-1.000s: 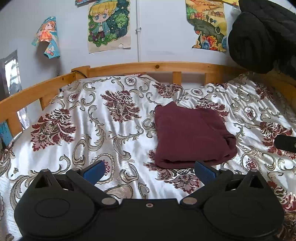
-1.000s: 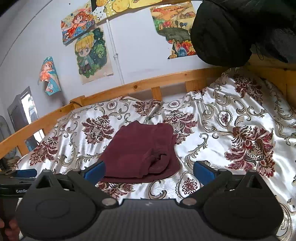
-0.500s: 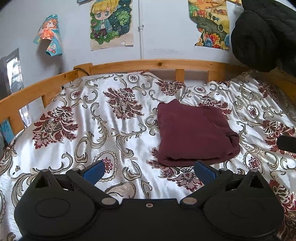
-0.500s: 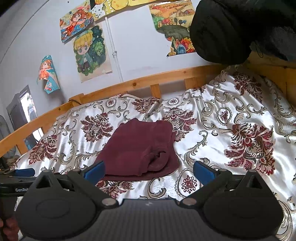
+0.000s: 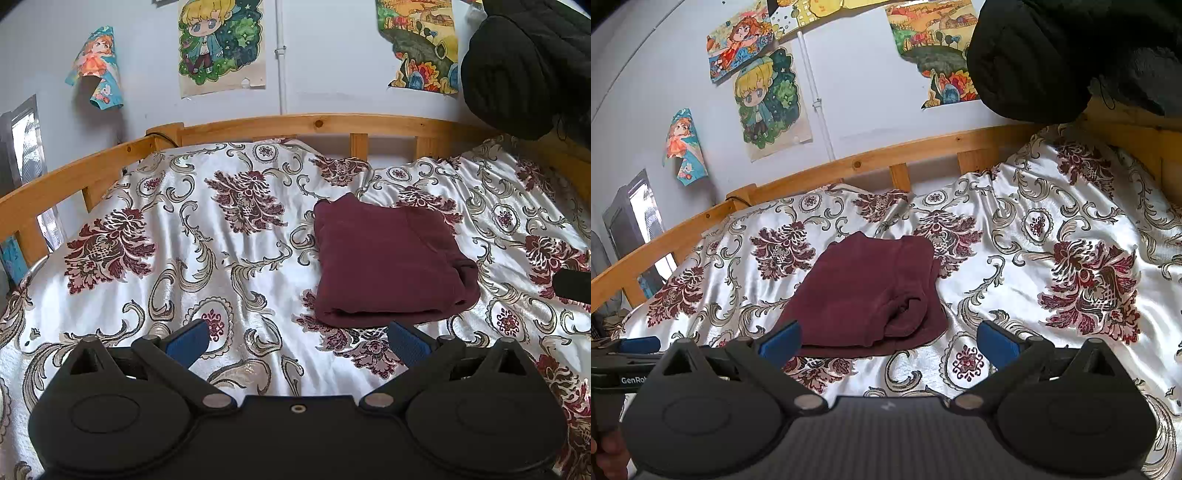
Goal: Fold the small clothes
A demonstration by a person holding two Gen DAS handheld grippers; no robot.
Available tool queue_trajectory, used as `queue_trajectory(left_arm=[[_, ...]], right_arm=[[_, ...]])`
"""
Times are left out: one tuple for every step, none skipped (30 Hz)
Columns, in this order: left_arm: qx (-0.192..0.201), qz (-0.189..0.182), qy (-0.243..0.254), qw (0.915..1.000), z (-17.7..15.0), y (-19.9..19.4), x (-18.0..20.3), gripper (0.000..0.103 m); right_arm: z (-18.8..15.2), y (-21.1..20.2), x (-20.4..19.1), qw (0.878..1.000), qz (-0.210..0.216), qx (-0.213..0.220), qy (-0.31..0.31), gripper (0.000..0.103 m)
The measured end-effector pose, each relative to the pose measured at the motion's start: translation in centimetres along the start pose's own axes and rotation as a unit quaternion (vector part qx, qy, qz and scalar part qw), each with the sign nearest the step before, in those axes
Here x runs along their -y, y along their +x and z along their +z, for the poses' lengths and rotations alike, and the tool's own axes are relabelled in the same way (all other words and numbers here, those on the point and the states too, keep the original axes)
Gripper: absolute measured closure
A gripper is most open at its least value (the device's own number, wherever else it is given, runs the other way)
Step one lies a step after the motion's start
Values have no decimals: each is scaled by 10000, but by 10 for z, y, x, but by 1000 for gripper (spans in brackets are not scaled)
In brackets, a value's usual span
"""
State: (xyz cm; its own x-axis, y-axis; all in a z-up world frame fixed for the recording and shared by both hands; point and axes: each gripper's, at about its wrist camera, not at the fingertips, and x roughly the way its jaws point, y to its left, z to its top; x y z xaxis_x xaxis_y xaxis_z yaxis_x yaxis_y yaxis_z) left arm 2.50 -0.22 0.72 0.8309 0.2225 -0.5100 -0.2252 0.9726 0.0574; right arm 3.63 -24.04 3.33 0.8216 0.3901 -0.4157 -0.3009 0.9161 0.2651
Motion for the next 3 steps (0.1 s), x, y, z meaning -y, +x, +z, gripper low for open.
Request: queue_trajectory(left_arm=[[-4, 2, 6, 10000, 0, 0, 0, 1], [-7, -2, 9, 10000, 0, 0, 0, 1], [-9, -5, 11, 10000, 0, 1, 0, 1]], right_arm=[[0, 0, 0, 10000, -1, -1, 0, 0], [0, 0, 0, 10000, 0, -2, 1, 0], [0, 0, 0, 10000, -2, -5, 4, 0]])
